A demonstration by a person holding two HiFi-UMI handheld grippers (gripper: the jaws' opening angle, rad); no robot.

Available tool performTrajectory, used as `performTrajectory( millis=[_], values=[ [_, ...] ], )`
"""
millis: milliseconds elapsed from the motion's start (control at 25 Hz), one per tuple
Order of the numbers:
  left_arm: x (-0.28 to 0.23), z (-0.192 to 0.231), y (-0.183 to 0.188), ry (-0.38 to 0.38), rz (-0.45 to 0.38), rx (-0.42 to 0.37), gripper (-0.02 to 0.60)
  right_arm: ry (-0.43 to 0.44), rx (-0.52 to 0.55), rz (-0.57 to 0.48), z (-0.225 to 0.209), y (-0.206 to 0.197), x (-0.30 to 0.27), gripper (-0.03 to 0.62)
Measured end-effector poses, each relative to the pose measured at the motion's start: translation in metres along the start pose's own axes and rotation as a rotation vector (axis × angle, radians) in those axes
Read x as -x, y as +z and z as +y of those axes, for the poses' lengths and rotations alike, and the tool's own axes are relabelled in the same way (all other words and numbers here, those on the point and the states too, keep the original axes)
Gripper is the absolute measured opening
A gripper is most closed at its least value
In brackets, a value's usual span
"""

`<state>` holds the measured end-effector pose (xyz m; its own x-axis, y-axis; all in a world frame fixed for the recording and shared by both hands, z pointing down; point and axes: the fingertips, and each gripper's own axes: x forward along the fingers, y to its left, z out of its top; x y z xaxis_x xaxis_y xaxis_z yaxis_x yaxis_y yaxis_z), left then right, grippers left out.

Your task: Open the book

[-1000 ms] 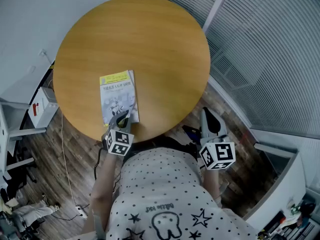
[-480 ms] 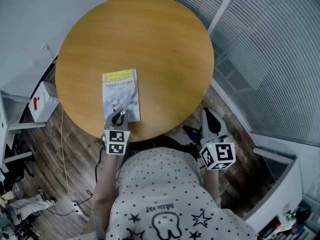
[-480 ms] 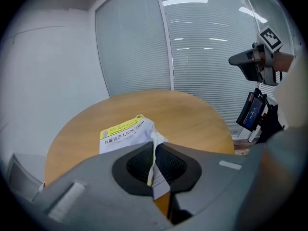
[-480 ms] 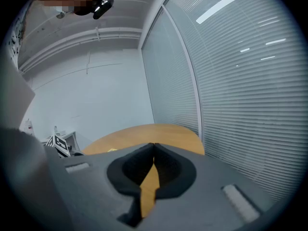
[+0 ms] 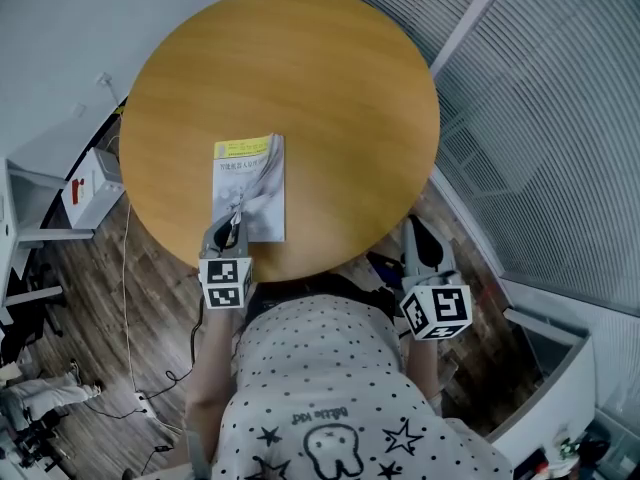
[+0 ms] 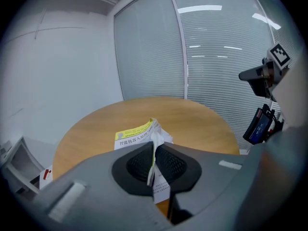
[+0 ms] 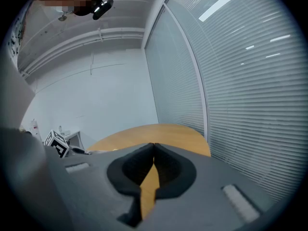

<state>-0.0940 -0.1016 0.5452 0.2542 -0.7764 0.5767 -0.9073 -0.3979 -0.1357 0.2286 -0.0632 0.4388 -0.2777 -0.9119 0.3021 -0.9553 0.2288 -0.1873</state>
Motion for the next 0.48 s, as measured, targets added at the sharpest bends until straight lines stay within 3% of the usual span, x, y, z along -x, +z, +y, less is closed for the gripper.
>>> performTrajectory(
  millis=[240,480],
  values=[
    [0.008,0.016,0.004,0.052,-0.022,0.039,0.02,0.018,-0.001,0.001,0.002,0.0,-0.004,0.004],
    [0.014,0.026,0.005,0.067,-0.04,0.127,0.021,0.024,-0.01,0.001,0.004,-0.003,-0.003,0.005]
  ],
)
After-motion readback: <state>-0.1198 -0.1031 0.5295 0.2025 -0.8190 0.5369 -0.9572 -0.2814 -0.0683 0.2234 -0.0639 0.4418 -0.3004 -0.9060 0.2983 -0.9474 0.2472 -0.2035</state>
